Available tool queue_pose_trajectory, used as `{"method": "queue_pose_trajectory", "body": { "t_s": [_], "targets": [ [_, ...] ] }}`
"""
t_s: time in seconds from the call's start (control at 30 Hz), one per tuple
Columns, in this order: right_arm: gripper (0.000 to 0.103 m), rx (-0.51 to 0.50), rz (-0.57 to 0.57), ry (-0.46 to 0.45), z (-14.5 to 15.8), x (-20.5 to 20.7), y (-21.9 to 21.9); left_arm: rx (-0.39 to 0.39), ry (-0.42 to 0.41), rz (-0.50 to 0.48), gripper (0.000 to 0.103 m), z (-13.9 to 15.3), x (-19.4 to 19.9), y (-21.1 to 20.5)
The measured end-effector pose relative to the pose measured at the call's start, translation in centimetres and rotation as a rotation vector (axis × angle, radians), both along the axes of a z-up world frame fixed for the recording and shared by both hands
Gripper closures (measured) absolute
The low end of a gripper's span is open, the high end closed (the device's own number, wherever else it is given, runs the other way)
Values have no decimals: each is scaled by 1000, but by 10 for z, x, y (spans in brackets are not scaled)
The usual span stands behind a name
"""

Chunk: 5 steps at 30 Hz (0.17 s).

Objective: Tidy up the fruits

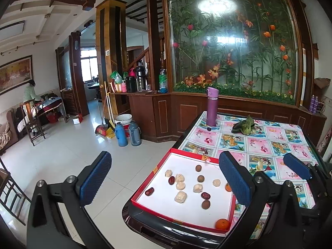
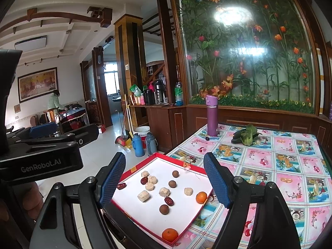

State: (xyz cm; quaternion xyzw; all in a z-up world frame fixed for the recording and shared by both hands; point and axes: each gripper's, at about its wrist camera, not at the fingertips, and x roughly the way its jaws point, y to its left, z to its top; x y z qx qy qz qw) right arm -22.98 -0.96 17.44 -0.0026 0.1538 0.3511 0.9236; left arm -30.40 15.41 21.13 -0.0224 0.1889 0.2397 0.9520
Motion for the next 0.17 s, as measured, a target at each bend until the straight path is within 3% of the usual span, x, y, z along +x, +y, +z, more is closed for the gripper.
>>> {"method": "queue_pose_trajectory", "body": {
  "t_s": [0.17],
  "targets": [
    [26, 3, -10, 25, -2, 8, 1, 15, -11, -9, 0, 0, 5, -2]
  ]
}}
